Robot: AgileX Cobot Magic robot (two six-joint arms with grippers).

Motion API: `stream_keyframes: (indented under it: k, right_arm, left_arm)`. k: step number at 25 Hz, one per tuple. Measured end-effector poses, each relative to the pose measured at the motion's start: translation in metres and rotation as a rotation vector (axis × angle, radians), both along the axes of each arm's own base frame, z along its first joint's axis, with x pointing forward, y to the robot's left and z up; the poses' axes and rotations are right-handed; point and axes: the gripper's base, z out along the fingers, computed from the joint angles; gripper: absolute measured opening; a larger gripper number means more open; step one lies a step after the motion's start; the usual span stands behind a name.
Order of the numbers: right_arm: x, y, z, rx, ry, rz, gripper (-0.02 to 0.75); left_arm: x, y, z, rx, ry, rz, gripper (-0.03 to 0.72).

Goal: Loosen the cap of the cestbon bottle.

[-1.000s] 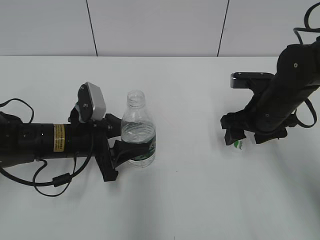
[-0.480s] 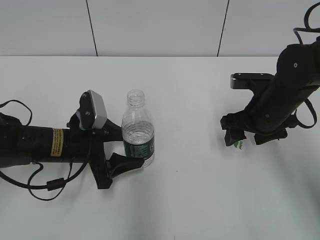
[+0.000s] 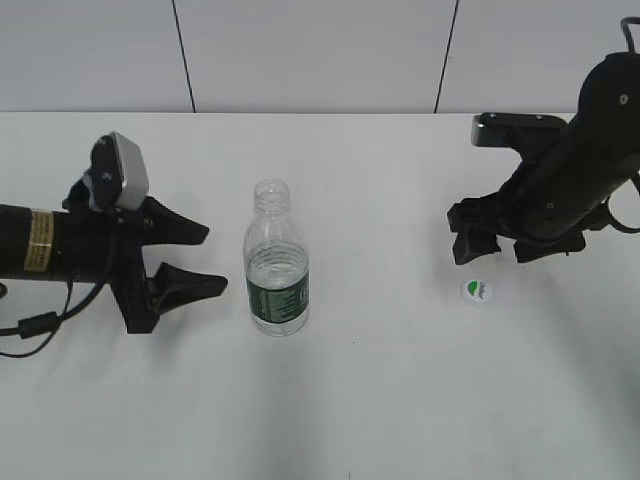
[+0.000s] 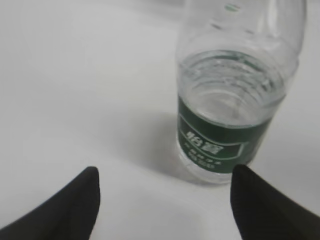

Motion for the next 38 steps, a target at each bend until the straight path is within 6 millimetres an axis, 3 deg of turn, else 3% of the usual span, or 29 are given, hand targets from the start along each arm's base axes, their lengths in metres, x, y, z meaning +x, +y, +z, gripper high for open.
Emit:
stream_keyframes:
  k: [7,12,21,26,32,38]
  right_arm:
    - [0.004,0.001,0.041,0.038,-0.148,0.004,0.593]
    - [0.004,0.000,0.070,0.056,-0.237,0.011,0.593]
    - [-0.015,-0.013,0.114,-0.023,-0.350,0.080,0.593]
    - [-0.033,-0.020,0.130,-0.051,-0.314,0.088,0.593]
    - [-0.057,-0.028,0.139,-0.085,-0.185,0.077,0.593]
    - [-0.085,-0.038,0.149,-0.125,-0.043,0.071,0.593]
  left_arm:
    - [0.004,0.022,0.052,0.068,-0.076,0.210,0.487]
    - [0.007,0.042,0.085,0.082,-0.077,0.540,0.487]
    - [-0.005,0.094,0.096,0.278,0.061,1.158,0.486]
    - [-0.020,0.102,0.093,0.431,0.242,1.230,0.474]
    - [-0.024,0.097,0.119,0.544,0.490,1.180,0.473]
    - [-0.046,0.100,0.134,0.615,0.591,1.178,0.472]
